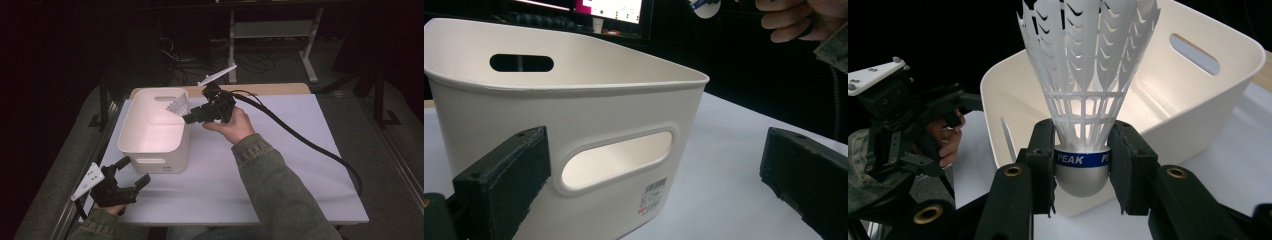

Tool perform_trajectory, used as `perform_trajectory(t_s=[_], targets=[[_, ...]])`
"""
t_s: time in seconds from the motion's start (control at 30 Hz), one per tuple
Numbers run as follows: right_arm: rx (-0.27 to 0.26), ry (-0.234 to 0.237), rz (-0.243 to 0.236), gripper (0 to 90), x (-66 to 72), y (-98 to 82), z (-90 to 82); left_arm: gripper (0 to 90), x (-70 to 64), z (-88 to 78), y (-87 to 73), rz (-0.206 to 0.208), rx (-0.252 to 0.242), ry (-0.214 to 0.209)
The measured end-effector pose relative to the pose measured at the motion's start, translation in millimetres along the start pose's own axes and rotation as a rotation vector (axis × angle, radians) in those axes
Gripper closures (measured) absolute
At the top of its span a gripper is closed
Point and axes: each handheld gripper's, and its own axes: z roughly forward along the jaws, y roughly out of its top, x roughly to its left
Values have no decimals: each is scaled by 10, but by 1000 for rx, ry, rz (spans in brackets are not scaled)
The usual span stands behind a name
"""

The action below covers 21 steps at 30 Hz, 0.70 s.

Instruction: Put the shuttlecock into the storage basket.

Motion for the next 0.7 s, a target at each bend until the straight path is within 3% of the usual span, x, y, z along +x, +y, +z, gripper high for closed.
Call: perform_trajectory(t_s=[0.43, 0.5, 0.7], targets=[[21, 41, -17, 636, 104, 117, 246, 0, 8, -5, 5, 11, -5, -2], [22, 39, -45, 636, 102, 127, 279, 0, 10, -5, 4, 11, -3, -1], [15, 60, -34, 636, 162, 180, 351, 0, 14, -5, 5, 18, 1, 0]])
